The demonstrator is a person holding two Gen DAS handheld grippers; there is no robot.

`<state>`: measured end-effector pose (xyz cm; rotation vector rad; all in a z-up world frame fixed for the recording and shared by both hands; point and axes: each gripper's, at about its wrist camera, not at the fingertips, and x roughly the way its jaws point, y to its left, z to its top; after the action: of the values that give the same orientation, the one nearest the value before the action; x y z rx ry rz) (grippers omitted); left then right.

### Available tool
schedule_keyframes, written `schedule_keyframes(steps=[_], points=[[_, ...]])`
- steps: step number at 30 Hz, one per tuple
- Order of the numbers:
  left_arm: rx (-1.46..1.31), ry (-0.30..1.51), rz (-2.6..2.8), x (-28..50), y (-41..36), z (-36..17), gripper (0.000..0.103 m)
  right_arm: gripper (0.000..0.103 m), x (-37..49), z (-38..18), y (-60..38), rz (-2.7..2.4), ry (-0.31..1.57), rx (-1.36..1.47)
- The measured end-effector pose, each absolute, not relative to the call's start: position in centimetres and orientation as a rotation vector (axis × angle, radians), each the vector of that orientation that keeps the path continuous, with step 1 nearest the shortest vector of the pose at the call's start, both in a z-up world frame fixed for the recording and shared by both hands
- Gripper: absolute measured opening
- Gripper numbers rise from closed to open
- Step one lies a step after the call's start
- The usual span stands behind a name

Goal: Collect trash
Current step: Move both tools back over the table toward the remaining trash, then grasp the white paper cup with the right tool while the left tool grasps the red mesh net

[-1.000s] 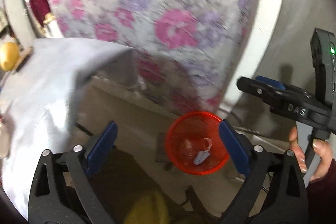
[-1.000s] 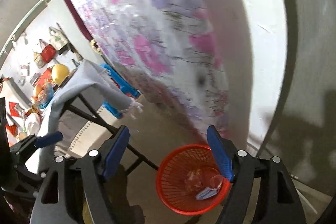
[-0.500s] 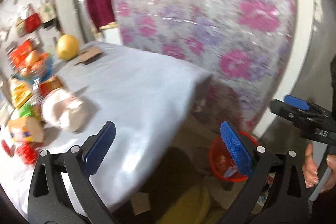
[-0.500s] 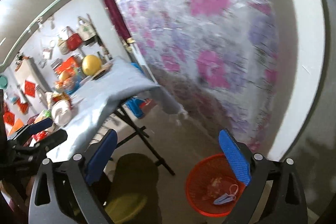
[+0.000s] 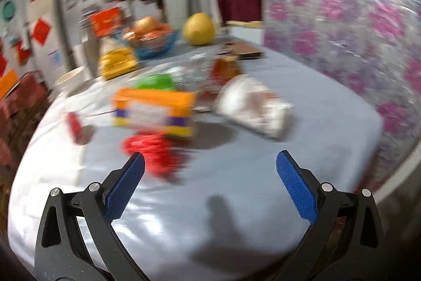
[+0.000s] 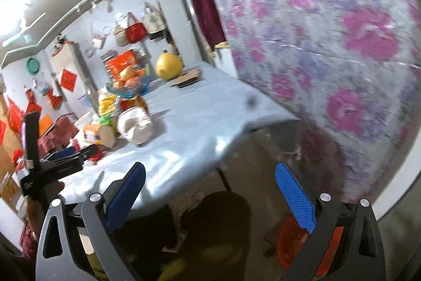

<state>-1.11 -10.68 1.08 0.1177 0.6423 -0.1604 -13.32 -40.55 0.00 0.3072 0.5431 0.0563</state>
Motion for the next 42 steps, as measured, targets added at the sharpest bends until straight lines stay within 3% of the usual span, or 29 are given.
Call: schedule_keyframes(steps=[6,21,28,42], points=[[-0.017,0.730,-0.099,1.7,-4.2,-0.9,0.096,0.097,-10.5,0.0,-36.2,0.135,0.584,0.277],[-0.084,0.824,-0.088,5.7,-1.1,-2.0,0.096,0.097,-2.8,-0.6,-29.5,0.245,0.647,0.209],[-0.198,0.826,-0.023,5.0,4.3,-2.5,0.096,0.097,2.0,-0.6,-27.4,0.259,0.667,0.167],[-0.160,0.790,-0.040,4.8,3.4,-2.7,0.096,0.097,8.3,-1.3,-23.4,0.254,0.723,-0.002]])
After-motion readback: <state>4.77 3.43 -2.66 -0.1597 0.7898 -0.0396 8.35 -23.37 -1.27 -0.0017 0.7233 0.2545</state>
